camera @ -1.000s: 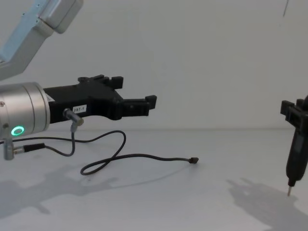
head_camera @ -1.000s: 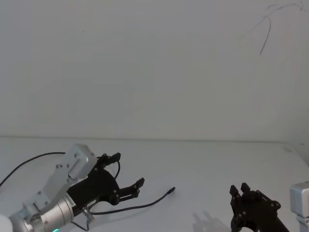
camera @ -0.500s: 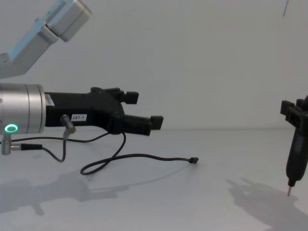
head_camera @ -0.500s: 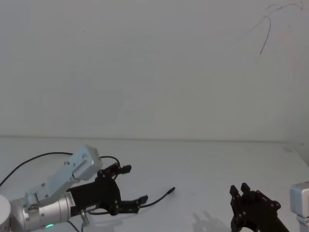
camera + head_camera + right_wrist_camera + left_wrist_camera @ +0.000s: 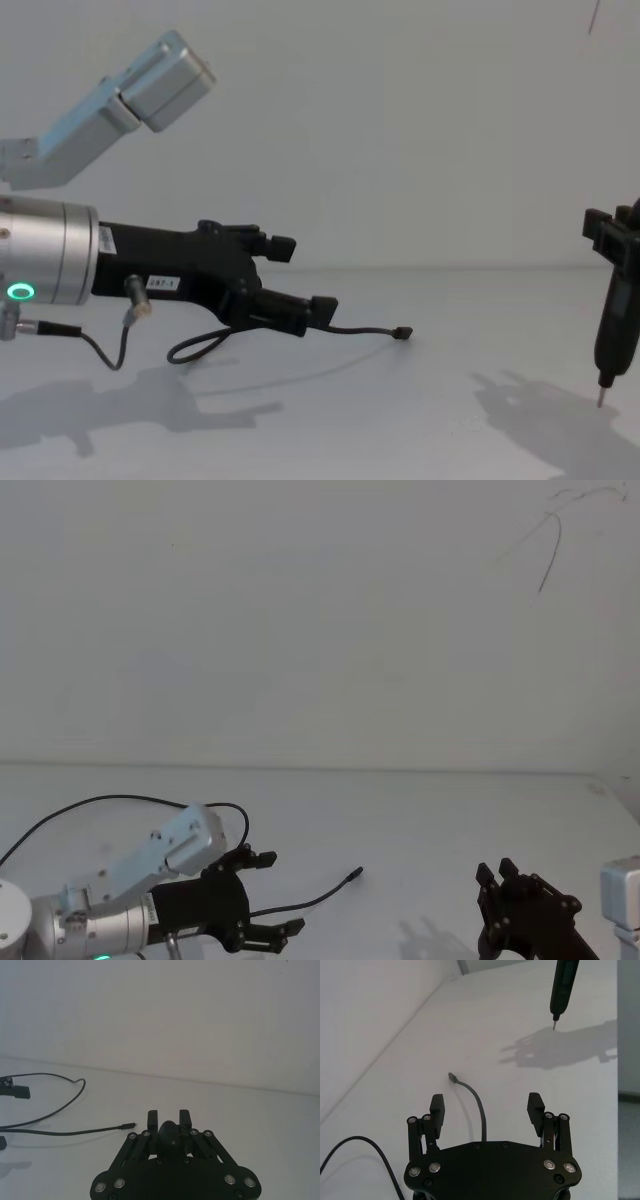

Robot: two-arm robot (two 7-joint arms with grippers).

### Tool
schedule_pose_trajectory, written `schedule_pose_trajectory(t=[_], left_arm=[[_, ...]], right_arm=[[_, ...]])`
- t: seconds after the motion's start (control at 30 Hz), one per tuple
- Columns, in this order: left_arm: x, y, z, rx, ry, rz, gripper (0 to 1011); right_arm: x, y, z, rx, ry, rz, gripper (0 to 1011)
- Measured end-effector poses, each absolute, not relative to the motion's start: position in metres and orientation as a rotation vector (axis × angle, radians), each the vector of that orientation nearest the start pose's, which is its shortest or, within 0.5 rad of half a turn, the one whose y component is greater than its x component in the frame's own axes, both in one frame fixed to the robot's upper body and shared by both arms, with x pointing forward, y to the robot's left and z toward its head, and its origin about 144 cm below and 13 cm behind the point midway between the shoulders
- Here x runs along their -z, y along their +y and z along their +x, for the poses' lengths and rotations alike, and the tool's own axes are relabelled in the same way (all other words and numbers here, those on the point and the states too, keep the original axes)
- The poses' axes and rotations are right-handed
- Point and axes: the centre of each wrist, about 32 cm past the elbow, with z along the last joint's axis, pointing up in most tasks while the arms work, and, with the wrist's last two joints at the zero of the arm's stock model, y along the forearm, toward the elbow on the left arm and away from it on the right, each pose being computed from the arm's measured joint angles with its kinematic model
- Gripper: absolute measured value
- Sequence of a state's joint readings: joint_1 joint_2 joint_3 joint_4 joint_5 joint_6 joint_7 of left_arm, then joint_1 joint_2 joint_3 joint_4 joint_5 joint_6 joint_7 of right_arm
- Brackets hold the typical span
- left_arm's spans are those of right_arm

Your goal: Pick up the data cable with the one hand.

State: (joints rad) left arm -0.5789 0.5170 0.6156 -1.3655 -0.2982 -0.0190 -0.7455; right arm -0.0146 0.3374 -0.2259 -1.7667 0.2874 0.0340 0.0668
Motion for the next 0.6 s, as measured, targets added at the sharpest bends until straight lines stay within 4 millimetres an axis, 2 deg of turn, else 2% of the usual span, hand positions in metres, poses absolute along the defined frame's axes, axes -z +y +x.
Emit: schedule_pose_trajectory(t=[0.6], left_arm=[[-1.226,0.231,0.566,-0.511,-0.313,0.334,1001]], right_arm=[[-1.189,-0.237,0.443,1.229,-0.075,0.026,251]])
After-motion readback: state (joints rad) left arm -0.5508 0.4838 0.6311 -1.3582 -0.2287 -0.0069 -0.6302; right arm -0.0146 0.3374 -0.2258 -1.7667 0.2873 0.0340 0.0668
